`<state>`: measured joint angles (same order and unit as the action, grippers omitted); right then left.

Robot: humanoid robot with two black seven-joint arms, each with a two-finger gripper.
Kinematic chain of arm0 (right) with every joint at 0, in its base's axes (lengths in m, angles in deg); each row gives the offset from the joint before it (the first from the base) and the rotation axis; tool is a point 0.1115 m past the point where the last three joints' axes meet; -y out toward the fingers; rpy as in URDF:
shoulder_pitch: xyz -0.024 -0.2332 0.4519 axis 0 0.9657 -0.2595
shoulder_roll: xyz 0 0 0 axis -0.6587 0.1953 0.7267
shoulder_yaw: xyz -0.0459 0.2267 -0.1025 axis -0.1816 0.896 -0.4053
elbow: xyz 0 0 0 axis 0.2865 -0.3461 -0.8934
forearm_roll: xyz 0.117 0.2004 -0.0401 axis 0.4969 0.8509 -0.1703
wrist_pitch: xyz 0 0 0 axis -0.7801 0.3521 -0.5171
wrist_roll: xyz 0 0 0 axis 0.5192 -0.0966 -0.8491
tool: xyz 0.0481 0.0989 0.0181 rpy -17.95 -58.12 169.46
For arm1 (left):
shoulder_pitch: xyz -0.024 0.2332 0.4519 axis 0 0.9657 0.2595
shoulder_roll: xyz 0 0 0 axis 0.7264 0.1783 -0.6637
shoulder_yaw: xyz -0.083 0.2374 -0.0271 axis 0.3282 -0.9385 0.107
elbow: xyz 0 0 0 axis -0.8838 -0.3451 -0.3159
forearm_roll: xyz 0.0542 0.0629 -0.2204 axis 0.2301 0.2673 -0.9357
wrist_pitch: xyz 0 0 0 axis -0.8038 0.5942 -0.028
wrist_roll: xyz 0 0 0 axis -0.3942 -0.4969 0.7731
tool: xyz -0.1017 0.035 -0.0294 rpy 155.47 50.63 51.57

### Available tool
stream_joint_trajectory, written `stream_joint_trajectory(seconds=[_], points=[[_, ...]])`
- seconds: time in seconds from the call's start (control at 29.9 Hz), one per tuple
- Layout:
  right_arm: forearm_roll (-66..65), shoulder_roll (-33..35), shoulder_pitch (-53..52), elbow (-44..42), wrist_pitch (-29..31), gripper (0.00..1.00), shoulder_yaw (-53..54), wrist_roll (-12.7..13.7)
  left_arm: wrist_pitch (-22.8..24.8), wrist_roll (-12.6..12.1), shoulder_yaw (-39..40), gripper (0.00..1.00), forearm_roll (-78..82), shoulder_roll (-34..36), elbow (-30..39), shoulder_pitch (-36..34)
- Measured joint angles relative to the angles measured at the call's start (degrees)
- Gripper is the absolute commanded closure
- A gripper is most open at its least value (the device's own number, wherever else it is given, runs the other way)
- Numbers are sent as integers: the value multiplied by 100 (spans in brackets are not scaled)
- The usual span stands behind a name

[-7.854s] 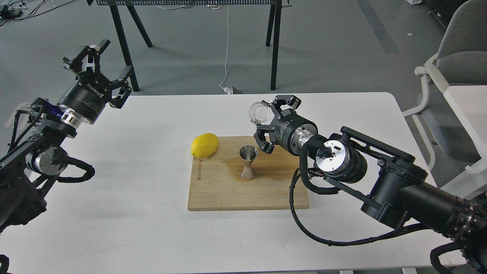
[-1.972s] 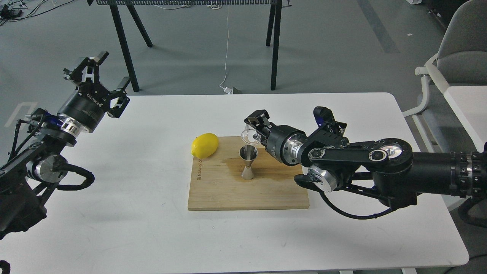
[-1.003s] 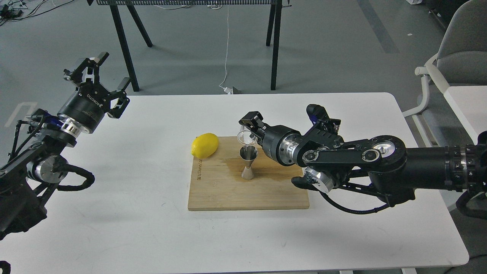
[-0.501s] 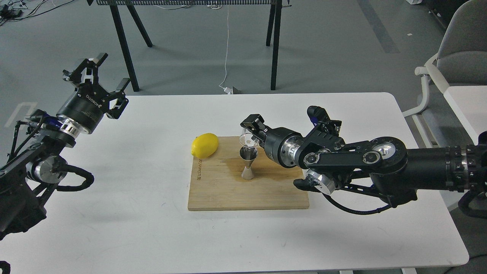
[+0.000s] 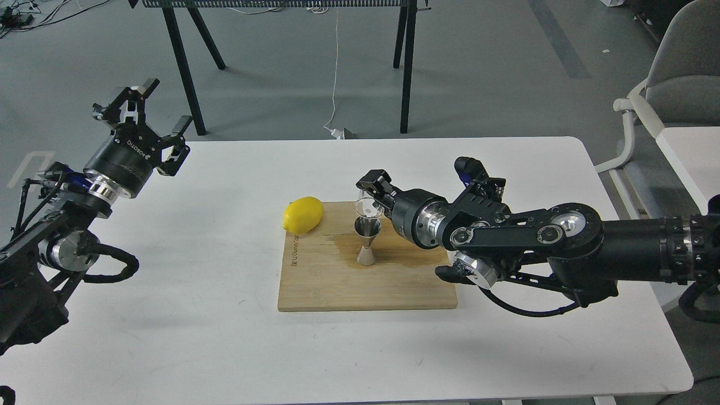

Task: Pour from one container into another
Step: 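Hold the glass tilted above the jigger to pour into it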

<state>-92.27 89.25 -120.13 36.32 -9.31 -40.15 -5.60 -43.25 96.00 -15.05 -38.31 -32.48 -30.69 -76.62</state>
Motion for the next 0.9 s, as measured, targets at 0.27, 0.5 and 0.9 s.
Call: stream_joint_trajectory(seconds=[0.27,0.5,0.9], points=[[-51,-2,-49,17,0,51,-121,0,0,0,0,18,0,-8,0,1],[-63,-3,-120,26,0,51,-178,-9,0,0,-1,18,0,-8,0,6],[-184,-28,-267,52,0,51,-379,-9,0,0,0,18,0,-8,0,0]])
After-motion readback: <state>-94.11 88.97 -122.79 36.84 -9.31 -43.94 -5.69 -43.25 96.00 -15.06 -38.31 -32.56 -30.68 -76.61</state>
